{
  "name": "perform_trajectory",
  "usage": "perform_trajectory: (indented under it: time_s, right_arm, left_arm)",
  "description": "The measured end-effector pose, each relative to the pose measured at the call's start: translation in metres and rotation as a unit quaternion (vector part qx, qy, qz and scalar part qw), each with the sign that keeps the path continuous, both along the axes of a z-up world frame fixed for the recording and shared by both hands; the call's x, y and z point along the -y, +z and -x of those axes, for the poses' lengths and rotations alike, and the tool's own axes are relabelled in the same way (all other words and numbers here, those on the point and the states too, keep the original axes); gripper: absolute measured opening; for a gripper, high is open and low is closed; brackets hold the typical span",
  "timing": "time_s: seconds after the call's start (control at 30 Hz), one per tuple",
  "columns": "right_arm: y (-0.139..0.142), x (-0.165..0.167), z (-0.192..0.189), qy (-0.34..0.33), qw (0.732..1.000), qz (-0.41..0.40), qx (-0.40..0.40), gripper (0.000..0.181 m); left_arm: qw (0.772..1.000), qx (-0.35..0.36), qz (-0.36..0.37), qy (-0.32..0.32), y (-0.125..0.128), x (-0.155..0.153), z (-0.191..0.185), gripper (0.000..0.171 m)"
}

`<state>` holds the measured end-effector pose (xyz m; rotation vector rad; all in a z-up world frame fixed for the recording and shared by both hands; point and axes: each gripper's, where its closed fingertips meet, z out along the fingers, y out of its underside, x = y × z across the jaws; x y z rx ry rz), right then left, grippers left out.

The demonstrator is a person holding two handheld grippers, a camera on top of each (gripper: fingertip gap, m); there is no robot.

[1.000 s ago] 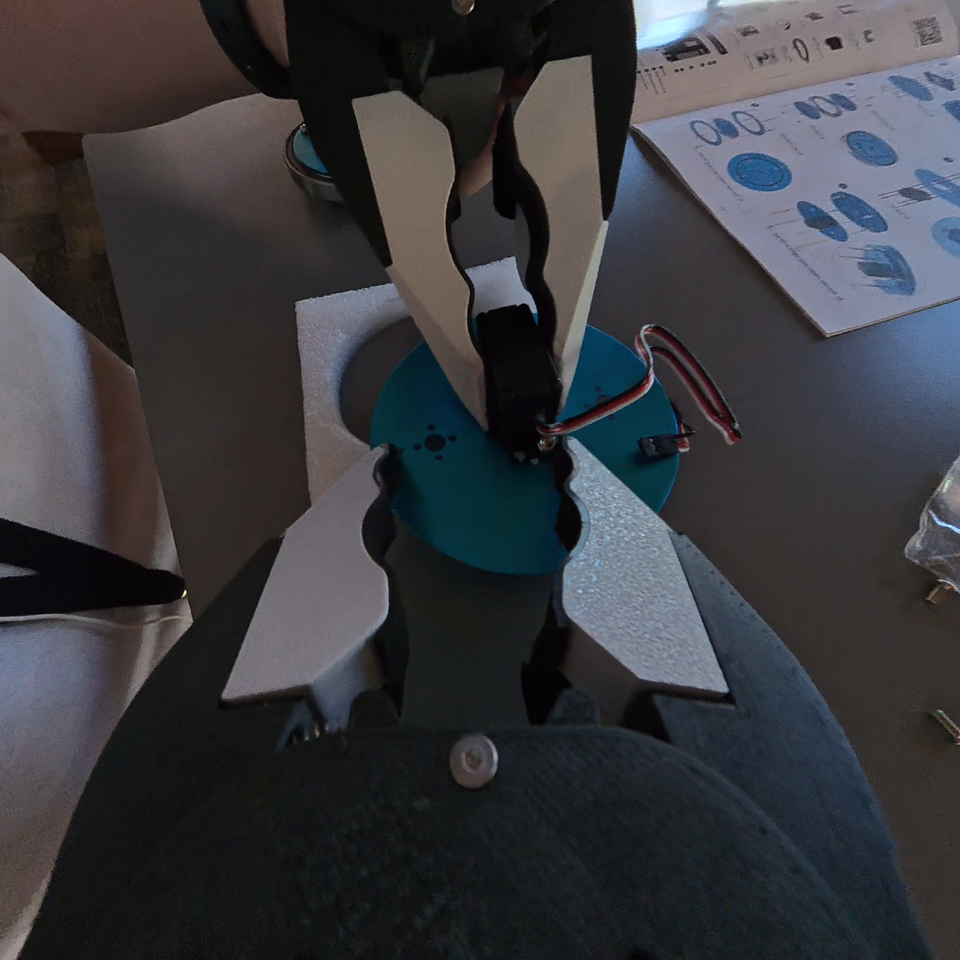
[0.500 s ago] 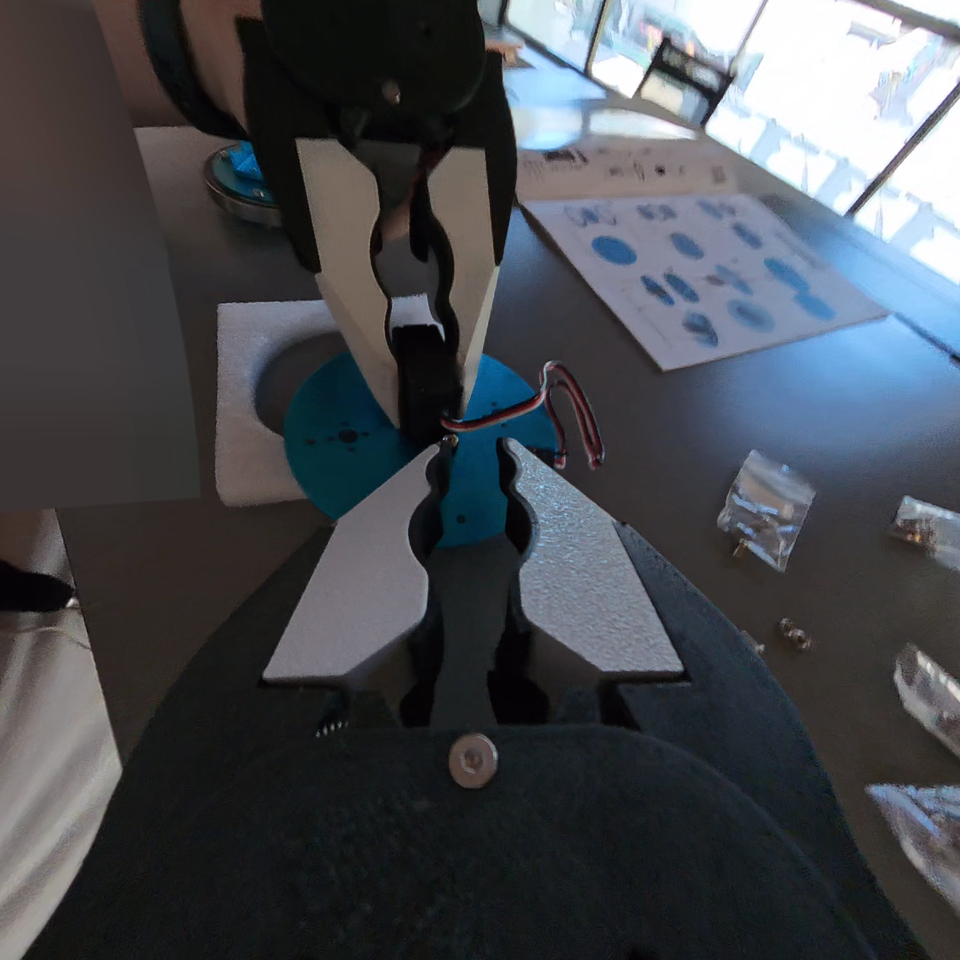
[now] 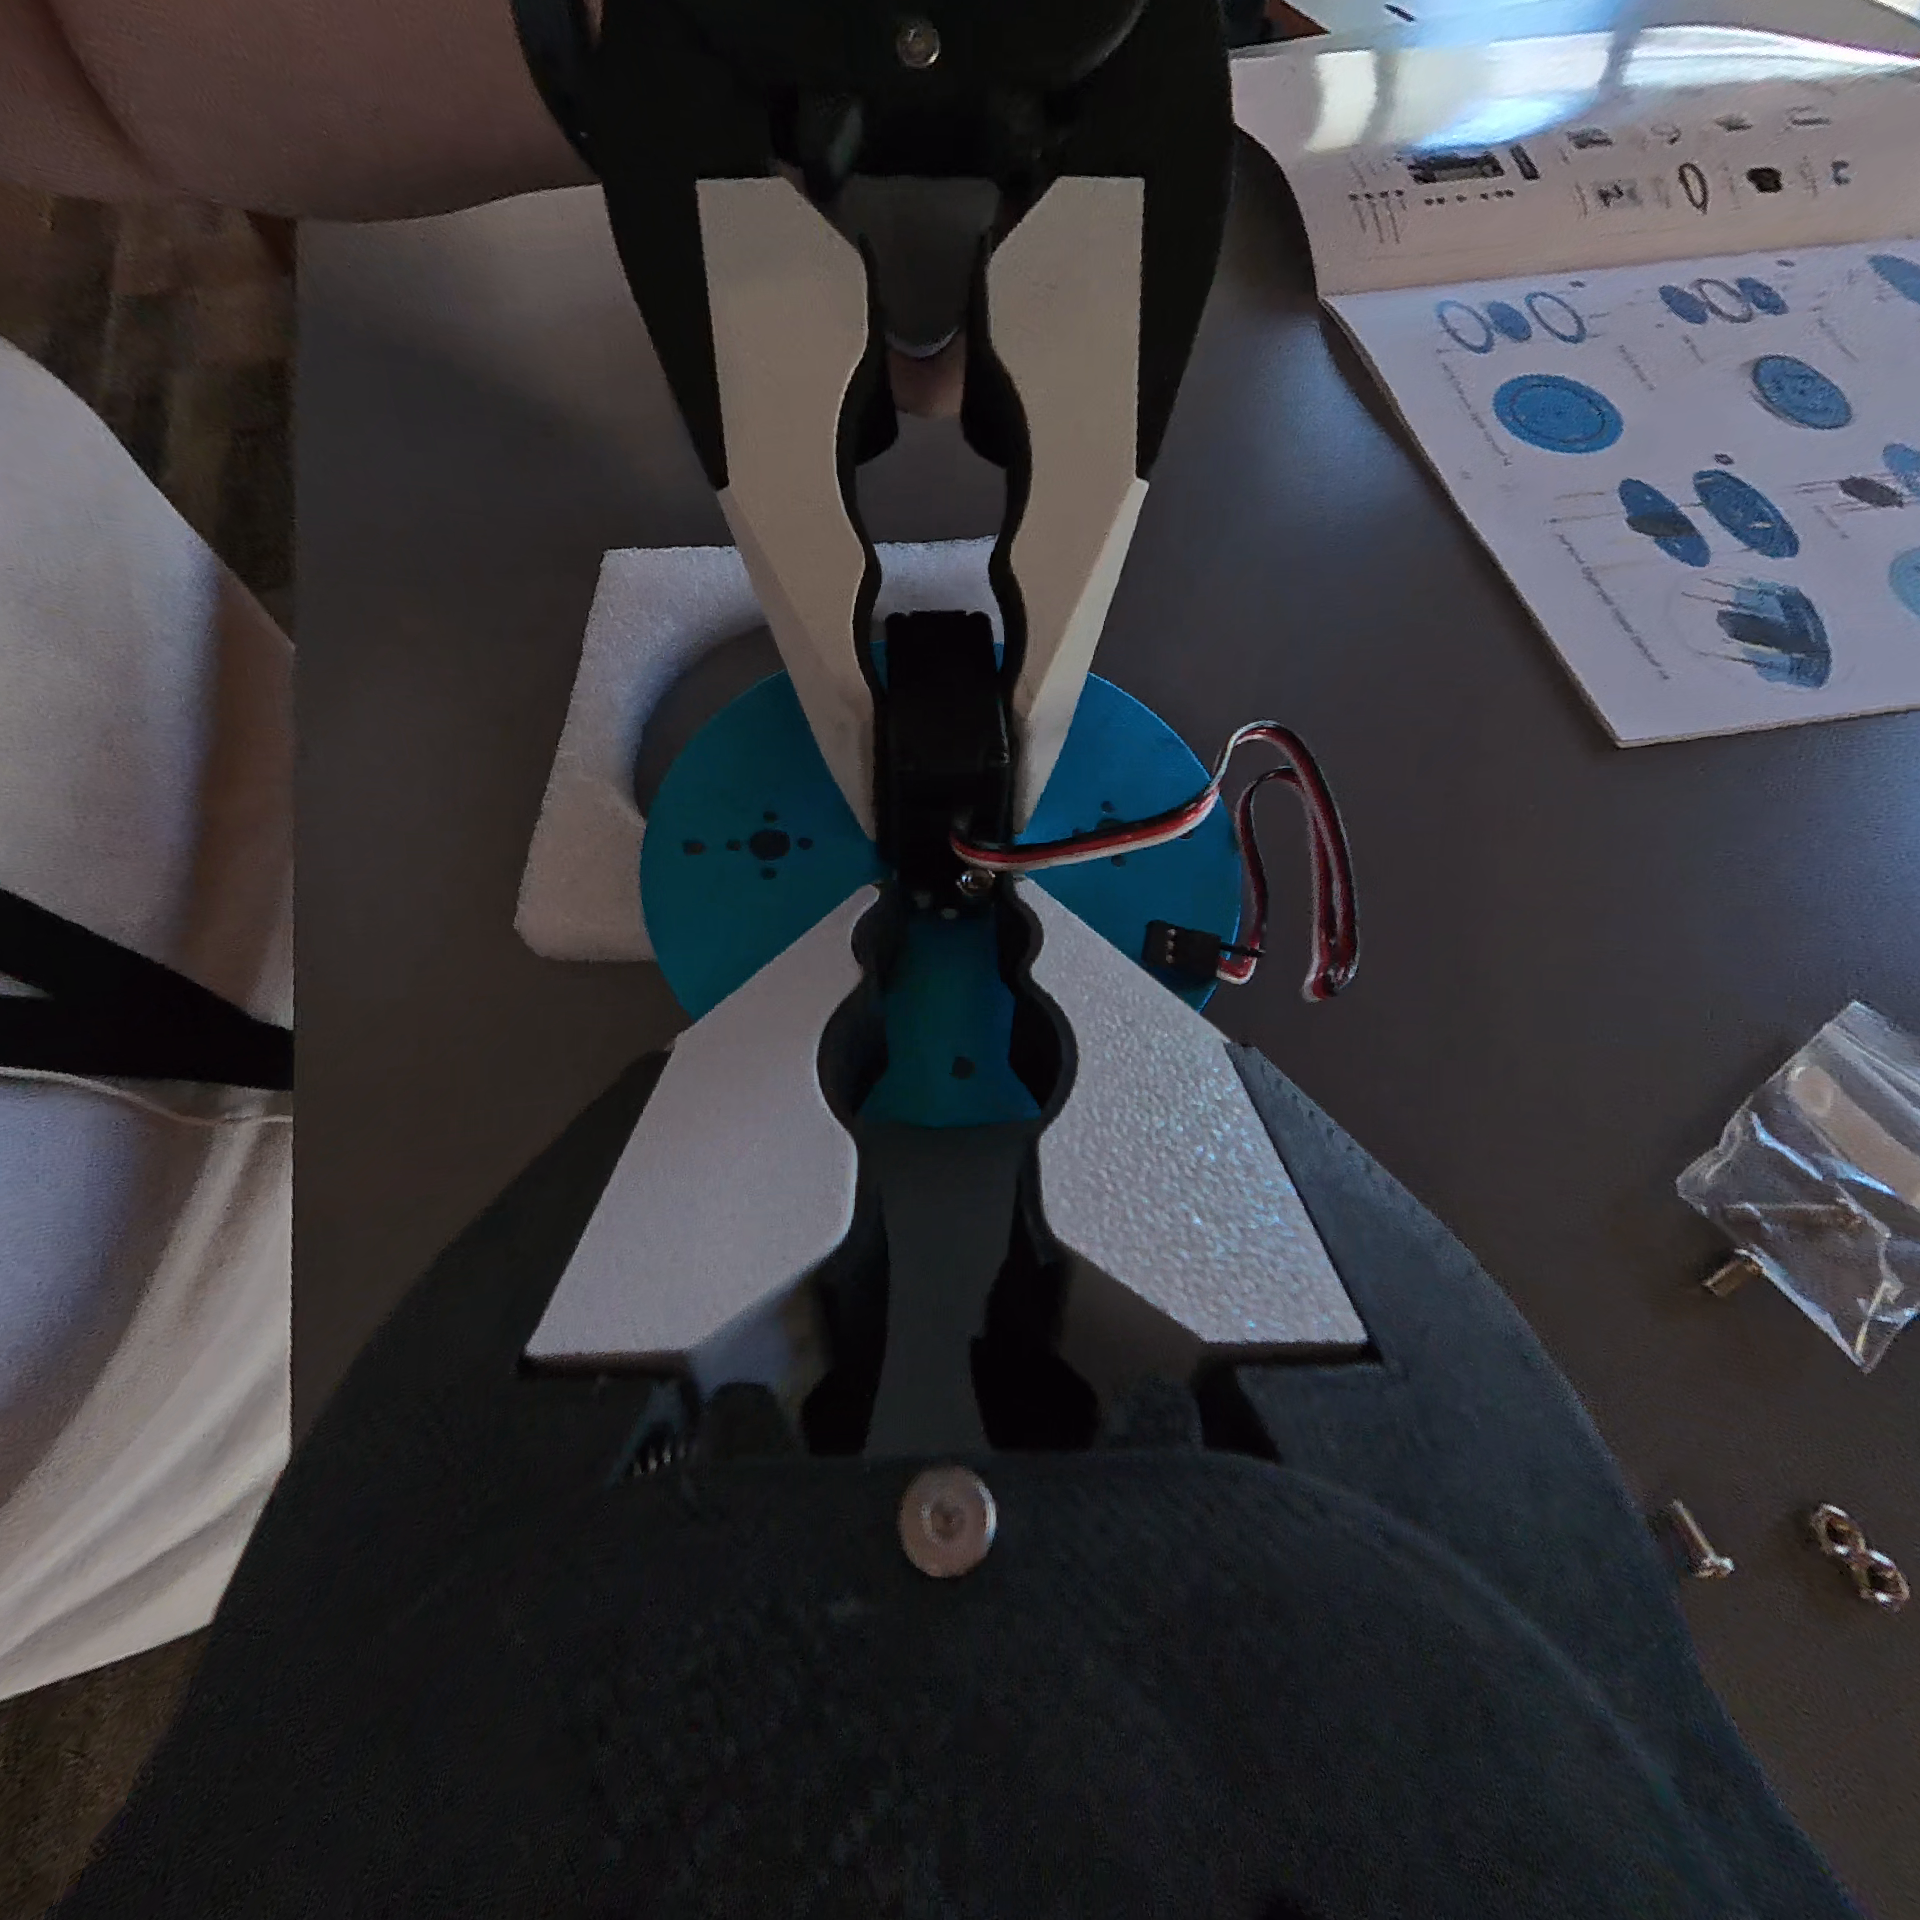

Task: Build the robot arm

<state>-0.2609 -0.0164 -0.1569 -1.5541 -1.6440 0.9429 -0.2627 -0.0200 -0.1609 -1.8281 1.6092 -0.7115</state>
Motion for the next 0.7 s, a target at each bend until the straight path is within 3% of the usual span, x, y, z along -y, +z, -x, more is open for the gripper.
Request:
perform_trajectory:
  time_s: [0.7]
  right_arm:
    - [-0.0008,-0.0012,-0.0028,-0.094,0.996,-0.001,0.002,0.013]
  left_arm:
    - [1.000,-0.006,-0.019,0.020,-0.0005,-0.0006,-0.0012,0.023]
